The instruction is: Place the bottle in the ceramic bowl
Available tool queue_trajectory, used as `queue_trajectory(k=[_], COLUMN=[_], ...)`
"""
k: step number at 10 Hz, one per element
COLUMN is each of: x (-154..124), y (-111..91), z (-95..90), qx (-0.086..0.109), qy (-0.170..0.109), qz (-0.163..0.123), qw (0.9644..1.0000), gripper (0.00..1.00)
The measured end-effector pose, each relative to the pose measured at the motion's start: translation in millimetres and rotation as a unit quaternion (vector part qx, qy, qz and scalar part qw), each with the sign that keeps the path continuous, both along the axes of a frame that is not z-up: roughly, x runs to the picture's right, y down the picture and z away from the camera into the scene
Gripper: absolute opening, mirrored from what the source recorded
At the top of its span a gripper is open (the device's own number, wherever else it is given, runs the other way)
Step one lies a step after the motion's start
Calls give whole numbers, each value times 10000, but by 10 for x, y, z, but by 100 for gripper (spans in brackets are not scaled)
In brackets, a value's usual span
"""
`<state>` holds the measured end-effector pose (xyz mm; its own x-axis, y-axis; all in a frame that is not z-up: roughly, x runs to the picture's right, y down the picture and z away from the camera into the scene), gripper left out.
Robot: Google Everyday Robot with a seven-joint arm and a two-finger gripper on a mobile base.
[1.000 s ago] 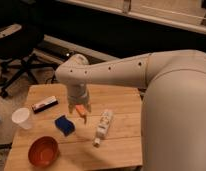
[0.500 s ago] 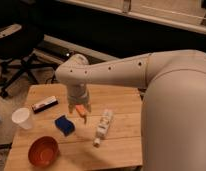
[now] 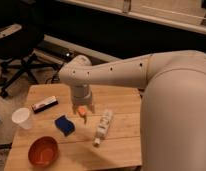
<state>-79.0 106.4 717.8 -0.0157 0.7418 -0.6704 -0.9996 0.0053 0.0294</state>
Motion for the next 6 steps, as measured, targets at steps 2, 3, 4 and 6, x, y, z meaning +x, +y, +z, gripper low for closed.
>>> queue_trajectory(k=[2,3,4,6], x=[317,470,591,793], y=[146,208,273,407], z=[207,318,430,612], qx=[-207,-275,-329,-402], qy=[358,505,607,778], qz=[375,578,775,1013], qw=[9984,9967,9946,9910], gripper=[65,65,65,65])
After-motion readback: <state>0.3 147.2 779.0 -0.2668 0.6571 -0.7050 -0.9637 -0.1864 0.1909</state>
